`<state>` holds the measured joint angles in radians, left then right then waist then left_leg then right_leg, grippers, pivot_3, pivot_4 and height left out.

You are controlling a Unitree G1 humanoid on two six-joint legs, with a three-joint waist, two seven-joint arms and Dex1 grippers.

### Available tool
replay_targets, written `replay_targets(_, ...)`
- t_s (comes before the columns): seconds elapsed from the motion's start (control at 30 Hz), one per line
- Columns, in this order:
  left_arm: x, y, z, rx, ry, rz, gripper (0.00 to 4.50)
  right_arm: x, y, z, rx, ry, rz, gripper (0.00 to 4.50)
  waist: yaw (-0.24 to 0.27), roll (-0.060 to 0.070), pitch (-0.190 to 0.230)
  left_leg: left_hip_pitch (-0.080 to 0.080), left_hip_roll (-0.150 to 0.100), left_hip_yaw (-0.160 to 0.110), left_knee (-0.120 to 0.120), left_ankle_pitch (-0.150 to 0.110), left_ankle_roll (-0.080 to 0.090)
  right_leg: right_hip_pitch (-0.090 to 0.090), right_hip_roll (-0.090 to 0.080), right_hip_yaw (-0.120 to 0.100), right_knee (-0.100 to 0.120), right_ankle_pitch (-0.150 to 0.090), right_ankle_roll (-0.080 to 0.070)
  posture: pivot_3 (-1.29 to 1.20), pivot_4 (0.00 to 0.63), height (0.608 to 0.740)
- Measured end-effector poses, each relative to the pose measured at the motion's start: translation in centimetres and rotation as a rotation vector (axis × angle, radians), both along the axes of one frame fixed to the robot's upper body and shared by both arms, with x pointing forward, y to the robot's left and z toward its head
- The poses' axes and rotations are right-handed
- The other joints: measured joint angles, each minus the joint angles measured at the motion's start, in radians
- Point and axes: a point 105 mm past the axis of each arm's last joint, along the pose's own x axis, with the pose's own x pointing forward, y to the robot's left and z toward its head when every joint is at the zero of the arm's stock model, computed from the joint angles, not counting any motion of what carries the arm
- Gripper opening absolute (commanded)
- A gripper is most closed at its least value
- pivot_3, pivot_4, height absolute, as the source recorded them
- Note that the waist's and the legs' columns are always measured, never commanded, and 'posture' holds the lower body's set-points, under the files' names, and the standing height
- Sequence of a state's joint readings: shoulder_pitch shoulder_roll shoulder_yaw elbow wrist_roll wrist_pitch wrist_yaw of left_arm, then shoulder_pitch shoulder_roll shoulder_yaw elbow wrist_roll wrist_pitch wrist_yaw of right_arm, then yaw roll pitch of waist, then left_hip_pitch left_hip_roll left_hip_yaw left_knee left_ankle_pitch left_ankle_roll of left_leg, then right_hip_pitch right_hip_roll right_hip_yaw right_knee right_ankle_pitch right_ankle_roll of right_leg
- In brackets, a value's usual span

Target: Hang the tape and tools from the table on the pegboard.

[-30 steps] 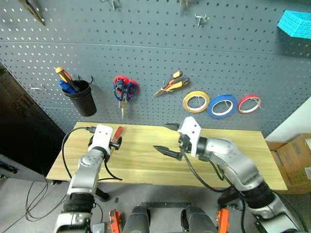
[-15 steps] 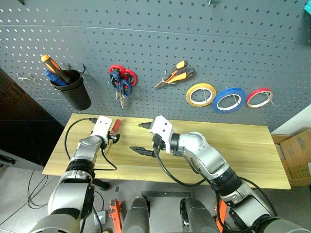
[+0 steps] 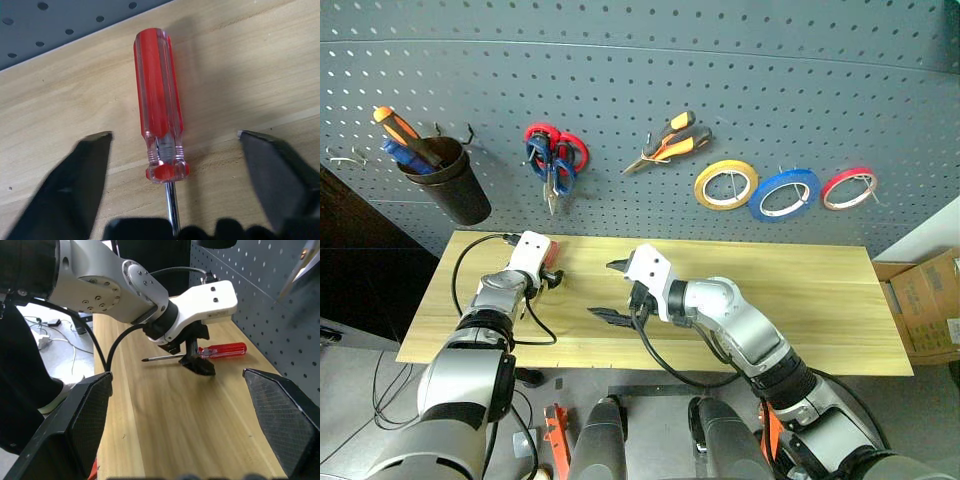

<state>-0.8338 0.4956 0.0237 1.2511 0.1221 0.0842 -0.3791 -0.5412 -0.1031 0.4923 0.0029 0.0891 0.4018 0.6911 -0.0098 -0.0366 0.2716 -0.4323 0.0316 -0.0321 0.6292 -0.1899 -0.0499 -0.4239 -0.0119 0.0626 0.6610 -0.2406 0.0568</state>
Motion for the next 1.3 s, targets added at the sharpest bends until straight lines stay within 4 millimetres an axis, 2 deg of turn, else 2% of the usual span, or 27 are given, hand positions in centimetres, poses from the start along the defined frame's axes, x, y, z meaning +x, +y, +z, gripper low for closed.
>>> replay_targets(0.2, -0.1, 0.3, 0.1, -0.003, 0.006, -0.005, 0.99, 0.0, 0.0, 0.0, -0.001, 0.004, -0.004, 4.5, -0.001, 0.0, 0.008, 0.0, 0.0, 0.0, 0.0, 0.0, 0.0, 0.0, 0.0, 0.0, 0.0, 0.0, 0.0, 0.05, 0.315, 0.74)
replay_targets(0.23, -0.1, 0.3, 0.1, -0.004, 0.006, -0.005, 0.73, 0.0, 0.0, 0.0, 0.001, 0.004, -0.005, 4.5, -0.001, 0.0, 0.008, 0.0, 0.0, 0.0, 0.0, 0.0, 0.0, 0.0, 0.0, 0.0, 0.0, 0.0, 0.0, 0.05, 0.314, 0.74)
replay_targets(0.63, -0.1, 0.0, 0.2, -0.012, 0.011, -0.02, 0.73, 0.2, -0.1, 0.1, 0.003, -0.001, -0.017, 4.5, -0.001, 0.0, 0.008, 0.0, 0.0, 0.0, -0.001, 0.0, 0.0, -0.001, 0.0, 0.0, 0.0, 0.0, 0.001, 0.05, 0.289, 0.74)
replay_targets(0.77, -0.4, -0.7, 0.4, -0.014, -0.015, -0.074, 0.73, 0.4, -0.7, 1.5, 0.024, -0.017, -0.036, 4.5, -0.002, 0.0, 0.008, -0.002, 0.0, 0.0, -0.002, 0.0, -0.001, -0.002, -0.001, 0.0, -0.001, 0.0, 0.0, 0.06, 0.281, 0.74)
replay_targets(0.87, -1.8, -1.4, 0.6, 0.001, -0.058, -0.114, 0.73, 0.1, -1.9, 3.2, 0.055, -0.034, -0.056, 4.5, -0.002, 0.0, 0.008, -0.002, 0.0, 0.0, -0.003, -0.001, -0.002, -0.002, -0.003, 0.0, -0.001, 0.001, -0.003, 0.07, 0.271, 0.74)
replay_targets(0.93, -3.2, -2.2, 0.9, 0.01, -0.09, -0.128, 0.73, -0.1, -2.8, 3.6, 0.067, -0.026, -0.075, 4.5, -0.004, -0.001, 0.008, -0.002, 0.0, -0.001, -0.004, -0.002, -0.004, -0.002, -0.005, 0.0, -0.001, 0.0, -0.004, 0.08, 0.26, 0.74)
replay_targets(1.03, -5.1, -4.0, 2.3, 0.0, -0.164, -0.121, 0.73, -0.3, -4.0, 3.8, 0.088, 0.017, -0.117, 4.5, 0.002, -0.001, 0.008, -0.002, -0.001, -0.003, -0.004, -0.002, -0.004, -0.002, -0.007, -0.002, -0.001, -0.001, -0.005, 0.1, 0.236, 0.74)
replay_targets(1.17, -6.9, -6.1, 6.3, -0.047, -0.338, -0.072, 0.73, -0.4, -4.6, 5.3, 0.138, 0.024, -0.151, 4.5, 0.01, -0.001, 0.007, -0.002, -0.002, -0.003, -0.003, -0.002, -0.004, 0.0, -0.006, -0.003, -0.002, -0.002, -0.004, 0.13, 0.2, 0.74)
replay_targets(1.3, -8.7, -7.0, 9.1, -0.055, -0.507, -0.015, 0.73, -0.1, -4.7, 6.7, 0.198, 0.021, -0.182, 4.5, 0.013, -0.004, 0.002, -0.002, -0.002, -0.003, -0.002, -0.001, -0.004, 0.001, -0.006, -0.004, -0.003, -0.002, -0.004, 0.17, 0.158, 0.74)
